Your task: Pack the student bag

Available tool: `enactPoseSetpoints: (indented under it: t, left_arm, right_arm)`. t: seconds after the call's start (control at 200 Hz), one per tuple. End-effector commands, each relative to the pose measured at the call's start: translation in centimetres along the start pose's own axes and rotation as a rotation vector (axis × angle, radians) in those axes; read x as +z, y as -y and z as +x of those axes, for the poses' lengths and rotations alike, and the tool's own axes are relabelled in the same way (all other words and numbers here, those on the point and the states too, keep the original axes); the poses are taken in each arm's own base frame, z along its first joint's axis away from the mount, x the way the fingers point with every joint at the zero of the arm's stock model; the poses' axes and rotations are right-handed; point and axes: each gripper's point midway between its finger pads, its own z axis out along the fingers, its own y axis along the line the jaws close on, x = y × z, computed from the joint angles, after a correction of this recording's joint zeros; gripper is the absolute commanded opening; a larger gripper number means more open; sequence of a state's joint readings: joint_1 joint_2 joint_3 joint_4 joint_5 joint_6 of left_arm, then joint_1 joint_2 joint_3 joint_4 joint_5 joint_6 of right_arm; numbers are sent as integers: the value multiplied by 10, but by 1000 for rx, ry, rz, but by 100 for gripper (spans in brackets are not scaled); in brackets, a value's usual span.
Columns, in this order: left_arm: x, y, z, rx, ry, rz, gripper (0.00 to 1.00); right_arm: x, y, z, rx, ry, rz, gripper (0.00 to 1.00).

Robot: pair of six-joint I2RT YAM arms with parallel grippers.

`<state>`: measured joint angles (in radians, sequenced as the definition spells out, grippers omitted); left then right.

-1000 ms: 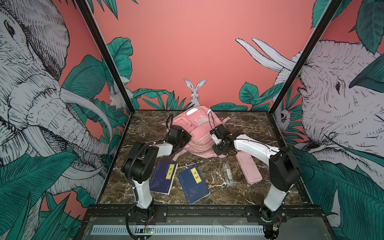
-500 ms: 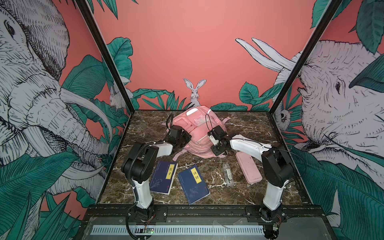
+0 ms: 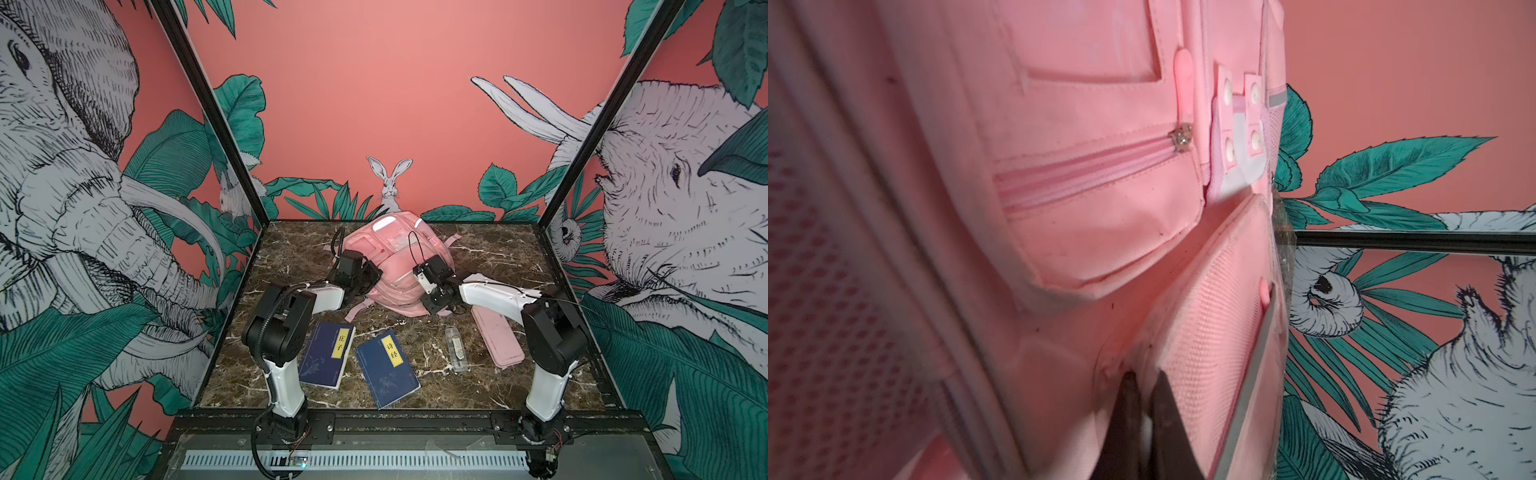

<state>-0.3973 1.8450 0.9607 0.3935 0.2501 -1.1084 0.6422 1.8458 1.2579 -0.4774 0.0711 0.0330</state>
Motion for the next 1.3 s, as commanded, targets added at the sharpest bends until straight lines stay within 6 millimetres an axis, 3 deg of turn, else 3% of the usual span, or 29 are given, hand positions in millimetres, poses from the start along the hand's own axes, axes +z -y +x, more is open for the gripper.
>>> enactPoseSetpoints:
  t: [0.0, 0.225, 0.255, 0.405, 0.64, 0.91, 1.295]
  left_arm:
    - [-10, 27, -22, 10, 55, 66, 0]
    - [-10, 26, -25, -5, 72, 63, 0]
    - [-11, 26, -26, -6, 79, 64, 0]
    - [-10, 28, -29, -15, 92, 66, 0]
    - [-9, 31, -34, -19, 107, 71, 0]
    - [-6, 28, -33, -37, 106, 76, 0]
    - [-3, 31, -28, -48, 93, 90, 0]
  right_arm:
    - [-16, 11, 3, -11, 4, 58, 13]
    - [-36, 13, 2, -14, -27, 80, 8]
    - [-43, 12, -7, -12, -12, 77, 8]
    - [-48, 2, 0, -52, -88, 76, 8]
    - [-54, 6, 12, -113, -181, 153, 8]
    - [-42, -34, 22, -28, -197, -52, 2]
    - [-33, -86, 3, -4, -142, -214, 0]
